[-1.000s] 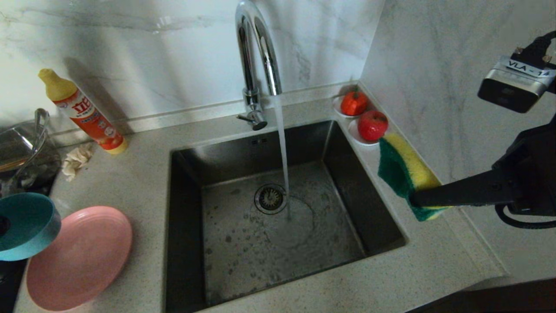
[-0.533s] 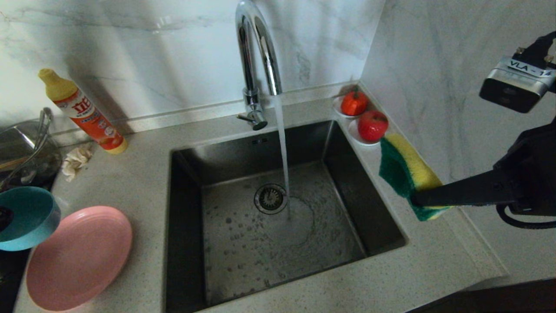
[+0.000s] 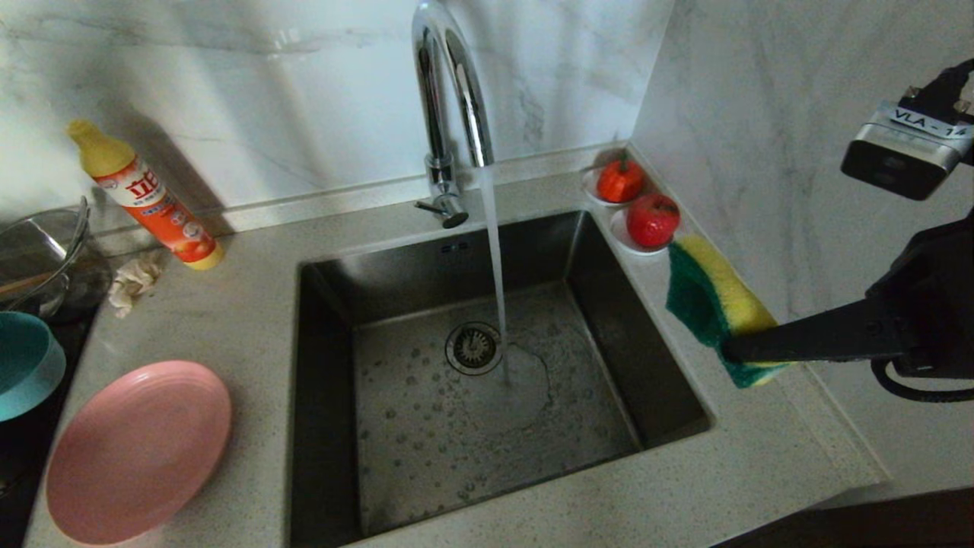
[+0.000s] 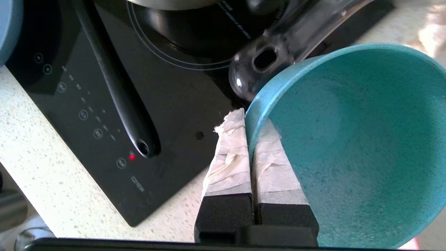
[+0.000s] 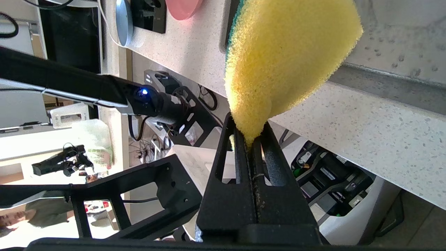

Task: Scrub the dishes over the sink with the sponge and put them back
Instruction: Place the bowl on the table

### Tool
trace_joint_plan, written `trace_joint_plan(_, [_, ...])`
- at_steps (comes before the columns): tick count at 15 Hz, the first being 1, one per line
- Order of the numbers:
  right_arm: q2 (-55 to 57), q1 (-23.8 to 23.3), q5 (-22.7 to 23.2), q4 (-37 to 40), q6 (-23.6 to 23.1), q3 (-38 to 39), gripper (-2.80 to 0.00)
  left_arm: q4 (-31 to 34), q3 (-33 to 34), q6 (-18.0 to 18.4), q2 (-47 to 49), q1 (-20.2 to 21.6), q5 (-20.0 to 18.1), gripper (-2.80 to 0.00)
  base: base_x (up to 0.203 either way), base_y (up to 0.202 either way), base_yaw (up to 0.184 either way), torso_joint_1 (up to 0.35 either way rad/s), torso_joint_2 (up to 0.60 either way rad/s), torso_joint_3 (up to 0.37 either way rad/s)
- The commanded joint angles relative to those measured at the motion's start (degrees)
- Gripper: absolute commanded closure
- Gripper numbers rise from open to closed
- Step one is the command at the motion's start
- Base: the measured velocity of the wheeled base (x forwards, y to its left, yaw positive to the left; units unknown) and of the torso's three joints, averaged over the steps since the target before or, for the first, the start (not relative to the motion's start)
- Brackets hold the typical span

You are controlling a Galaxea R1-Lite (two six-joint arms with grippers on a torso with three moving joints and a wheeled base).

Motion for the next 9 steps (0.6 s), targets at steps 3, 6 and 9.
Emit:
trace_joint_plan(3, [-0.1, 0.0, 0.3, 0.2, 0.2, 0.1, 0.00, 0.1, 3.8, 0.5, 0.8, 0.6, -5.2, 0.00, 0.000, 0.000, 0.000, 0.000, 0.00, 0.000])
trace_joint_plan(6, [-0.3, 0.0, 0.2, 0.3, 0.2, 0.1, 0.00, 0.0, 5.1, 0.5, 0.2, 0.3, -6.7, 0.00, 0.000, 0.000, 0.000, 0.000, 0.00, 0.000])
trace_joint_plan(9, [-0.6, 0.0, 0.2, 0.3, 0.2, 0.4, 0.00, -2.0, 4.8, 0.5, 2.3, 0.3, -7.2, 0.00, 0.000, 0.000, 0.000, 0.000, 0.00, 0.000])
